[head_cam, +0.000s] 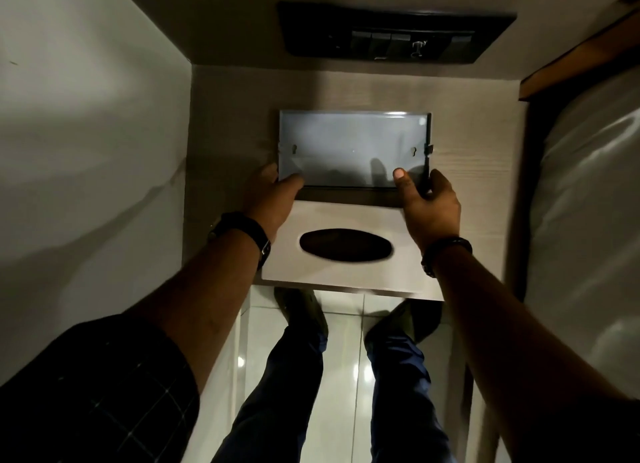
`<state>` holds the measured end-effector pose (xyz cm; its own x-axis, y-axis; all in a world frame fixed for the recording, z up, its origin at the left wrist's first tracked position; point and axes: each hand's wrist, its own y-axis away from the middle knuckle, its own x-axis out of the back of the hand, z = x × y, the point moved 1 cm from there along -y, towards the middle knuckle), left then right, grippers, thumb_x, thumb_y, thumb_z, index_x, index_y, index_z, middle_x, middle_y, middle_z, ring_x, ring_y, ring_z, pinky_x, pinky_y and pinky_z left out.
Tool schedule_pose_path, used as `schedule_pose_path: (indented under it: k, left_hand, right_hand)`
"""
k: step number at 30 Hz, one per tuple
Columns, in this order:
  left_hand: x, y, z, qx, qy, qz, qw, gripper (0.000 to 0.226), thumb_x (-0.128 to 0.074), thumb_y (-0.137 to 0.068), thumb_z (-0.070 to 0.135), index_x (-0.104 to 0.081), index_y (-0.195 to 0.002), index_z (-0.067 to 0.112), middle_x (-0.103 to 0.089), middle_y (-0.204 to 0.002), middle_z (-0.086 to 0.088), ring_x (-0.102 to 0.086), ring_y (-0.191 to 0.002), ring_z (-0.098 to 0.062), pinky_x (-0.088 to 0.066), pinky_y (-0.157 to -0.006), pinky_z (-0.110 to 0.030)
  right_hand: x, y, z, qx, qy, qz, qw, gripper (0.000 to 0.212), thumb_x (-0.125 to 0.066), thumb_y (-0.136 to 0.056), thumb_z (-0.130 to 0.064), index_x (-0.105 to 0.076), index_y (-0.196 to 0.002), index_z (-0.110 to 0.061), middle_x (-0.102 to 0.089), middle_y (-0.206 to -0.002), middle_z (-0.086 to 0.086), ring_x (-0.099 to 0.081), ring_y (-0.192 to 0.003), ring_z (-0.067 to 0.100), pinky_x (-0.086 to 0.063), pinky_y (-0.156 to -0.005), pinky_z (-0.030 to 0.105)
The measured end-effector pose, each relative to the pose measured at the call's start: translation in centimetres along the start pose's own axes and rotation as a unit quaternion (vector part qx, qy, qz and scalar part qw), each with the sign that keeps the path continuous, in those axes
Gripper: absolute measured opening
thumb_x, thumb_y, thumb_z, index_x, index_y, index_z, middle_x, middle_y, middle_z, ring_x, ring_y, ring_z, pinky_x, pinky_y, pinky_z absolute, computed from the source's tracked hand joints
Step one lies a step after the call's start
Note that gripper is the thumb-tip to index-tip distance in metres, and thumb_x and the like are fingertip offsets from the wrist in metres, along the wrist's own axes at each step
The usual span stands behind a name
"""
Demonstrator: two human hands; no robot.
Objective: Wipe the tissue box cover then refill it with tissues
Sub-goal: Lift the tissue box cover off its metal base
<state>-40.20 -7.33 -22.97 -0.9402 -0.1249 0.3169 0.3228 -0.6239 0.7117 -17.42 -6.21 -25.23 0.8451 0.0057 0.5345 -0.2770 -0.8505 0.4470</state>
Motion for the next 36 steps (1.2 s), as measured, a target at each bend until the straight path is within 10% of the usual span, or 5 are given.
schedule_pose_path:
  k: [11,17,30,36]
  left_hand:
    - [0.7,0.1,0.0,-0.021,-0.001,0.01,1.0,0.021,-0.057,-0.085,0.025,-0.063,-0.105,0.025,-0.068,-0.102,-0.005,-0.064,-0.09,-0.028,-0.055,-0.08,-0.045]
    - [1.8,4.0,-5.7,0.087,-0.025,0.046,0.995,0.006,-0.059,-0.092,0.034,-0.054,-0.092,0.032,-0.06,-0.088,0.004,-0.06,-0.072,-0.014,-0.045,-0.055,-0.025]
    - [-0.2,6.4,-7.5,0.105,0.001,0.044,0.994,0.033,-0.057,-0.094,0.028,-0.055,-0.126,0.02,-0.062,-0.112,-0.005,-0.06,-0.095,-0.022,-0.046,-0.065,-0.026]
    - [-0.1,6.6,-6.2,0.112,-0.055,0.056,0.991,0.037,-0.059,-0.093,0.027,-0.055,-0.127,0.014,-0.062,-0.122,-0.01,-0.059,-0.108,-0.03,-0.05,-0.094,-0.044]
  right_hand:
    - [0.7,0.8,1.0,-0.059,0.007,0.012,0.998,0.078,-0.064,-0.081,-0.061,-0.044,-0.139,-0.013,-0.055,-0.133,0.009,-0.055,-0.121,0.025,-0.044,-0.107,0.041]
    - [2.0,7.1,3.9,-0.088,0.093,-0.006,0.992,0.062,-0.058,-0.085,-0.06,-0.061,-0.119,-0.007,-0.063,-0.115,0.014,-0.06,-0.103,0.027,-0.05,-0.091,0.036]
    - [2.6,5.9,4.3,-0.056,0.154,-0.025,0.986,0.049,-0.063,-0.09,-0.043,-0.06,-0.117,-0.003,-0.062,-0.112,0.019,-0.056,-0.105,0.034,-0.044,-0.09,0.035]
    - [2.8,6.6,4.1,-0.075,0.114,-0.048,0.989,0.051,-0.063,-0.089,-0.046,-0.06,-0.123,-0.008,-0.065,-0.113,0.014,-0.061,-0.105,0.031,-0.05,-0.093,0.037]
